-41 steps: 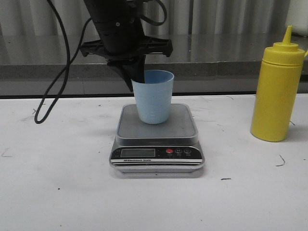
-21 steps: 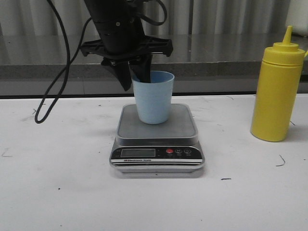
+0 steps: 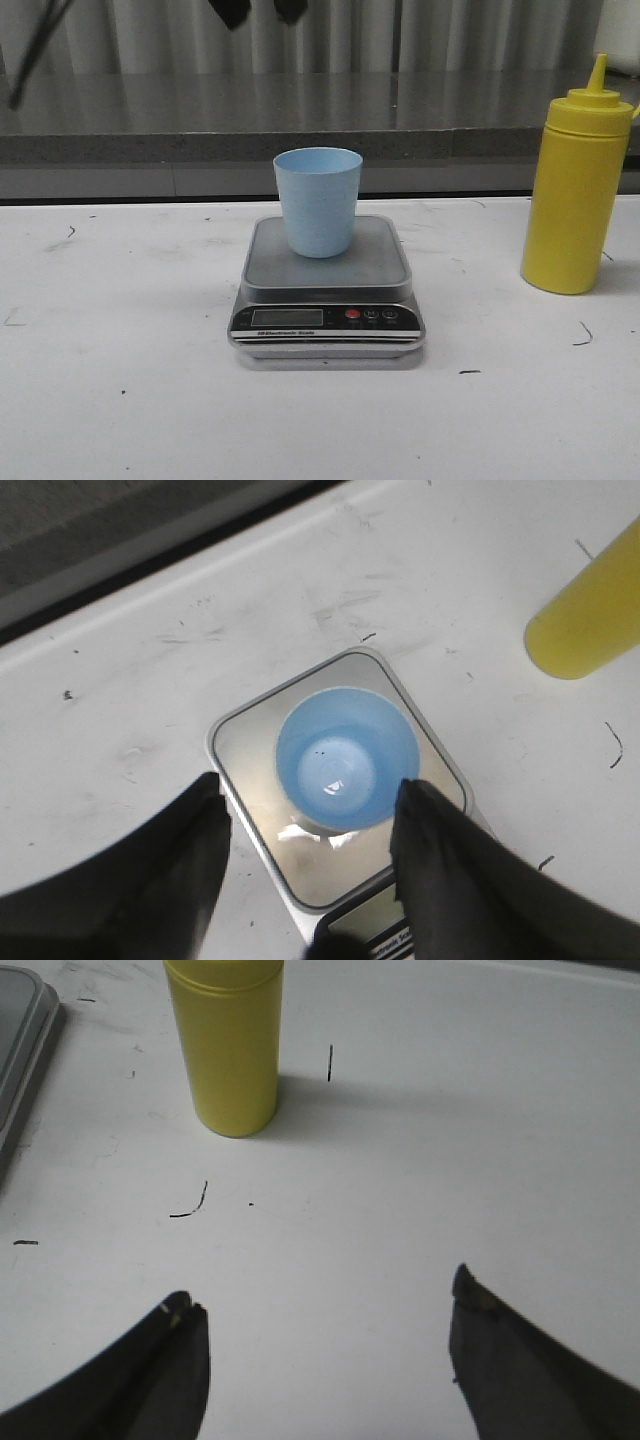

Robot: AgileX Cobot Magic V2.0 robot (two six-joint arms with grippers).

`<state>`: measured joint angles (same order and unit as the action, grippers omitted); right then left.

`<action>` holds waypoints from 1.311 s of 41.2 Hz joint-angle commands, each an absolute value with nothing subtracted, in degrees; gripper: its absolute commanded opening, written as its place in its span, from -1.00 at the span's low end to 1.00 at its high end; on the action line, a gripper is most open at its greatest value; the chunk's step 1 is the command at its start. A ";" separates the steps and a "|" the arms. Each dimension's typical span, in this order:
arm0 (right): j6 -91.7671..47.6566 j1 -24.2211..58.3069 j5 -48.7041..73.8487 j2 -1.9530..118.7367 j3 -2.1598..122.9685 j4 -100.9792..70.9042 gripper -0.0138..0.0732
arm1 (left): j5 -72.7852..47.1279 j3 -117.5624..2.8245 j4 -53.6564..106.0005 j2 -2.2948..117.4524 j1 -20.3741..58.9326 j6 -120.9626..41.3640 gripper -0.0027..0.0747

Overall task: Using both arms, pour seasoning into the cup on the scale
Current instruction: 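Open the left gripper and raise it away from the cup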

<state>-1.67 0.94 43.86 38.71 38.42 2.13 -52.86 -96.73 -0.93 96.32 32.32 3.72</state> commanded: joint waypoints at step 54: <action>-1.88 0.92 38.65 39.04 40.25 2.90 0.54 | -42.07 -47.76 -2.64 31.71 32.57 3.39 0.02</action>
